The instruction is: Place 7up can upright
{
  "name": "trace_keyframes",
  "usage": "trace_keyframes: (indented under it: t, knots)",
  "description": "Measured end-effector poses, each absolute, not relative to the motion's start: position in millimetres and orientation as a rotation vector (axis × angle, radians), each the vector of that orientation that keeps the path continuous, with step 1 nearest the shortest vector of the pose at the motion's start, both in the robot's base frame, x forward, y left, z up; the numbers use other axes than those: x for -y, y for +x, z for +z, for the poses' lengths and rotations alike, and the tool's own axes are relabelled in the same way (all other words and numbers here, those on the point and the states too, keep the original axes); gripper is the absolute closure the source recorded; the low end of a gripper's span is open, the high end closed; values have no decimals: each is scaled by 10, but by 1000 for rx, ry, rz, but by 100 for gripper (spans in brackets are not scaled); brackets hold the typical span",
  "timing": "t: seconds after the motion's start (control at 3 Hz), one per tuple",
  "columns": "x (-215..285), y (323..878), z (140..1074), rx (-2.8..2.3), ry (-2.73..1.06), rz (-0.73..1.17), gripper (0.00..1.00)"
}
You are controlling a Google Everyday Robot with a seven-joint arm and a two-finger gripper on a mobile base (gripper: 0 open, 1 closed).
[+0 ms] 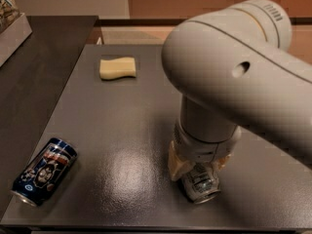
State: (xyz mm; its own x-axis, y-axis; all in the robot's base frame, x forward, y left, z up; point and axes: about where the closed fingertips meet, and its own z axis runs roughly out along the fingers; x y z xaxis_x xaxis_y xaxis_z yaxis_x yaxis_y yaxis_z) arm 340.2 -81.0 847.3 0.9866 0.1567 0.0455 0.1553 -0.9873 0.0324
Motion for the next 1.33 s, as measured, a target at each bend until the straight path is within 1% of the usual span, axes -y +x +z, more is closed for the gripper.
trace_keyframes:
  t: [0.33, 0.67, 1.0, 1.33]
  knots:
    - [738, 3420, 8635, -213, 3133, 80, 88]
    - [641, 3468, 8829, -134, 3189, 82, 100]
    - [567, 3546, 8950, 24, 3276, 61, 100]
    - [516, 3613, 9021, 288, 3355, 68, 100]
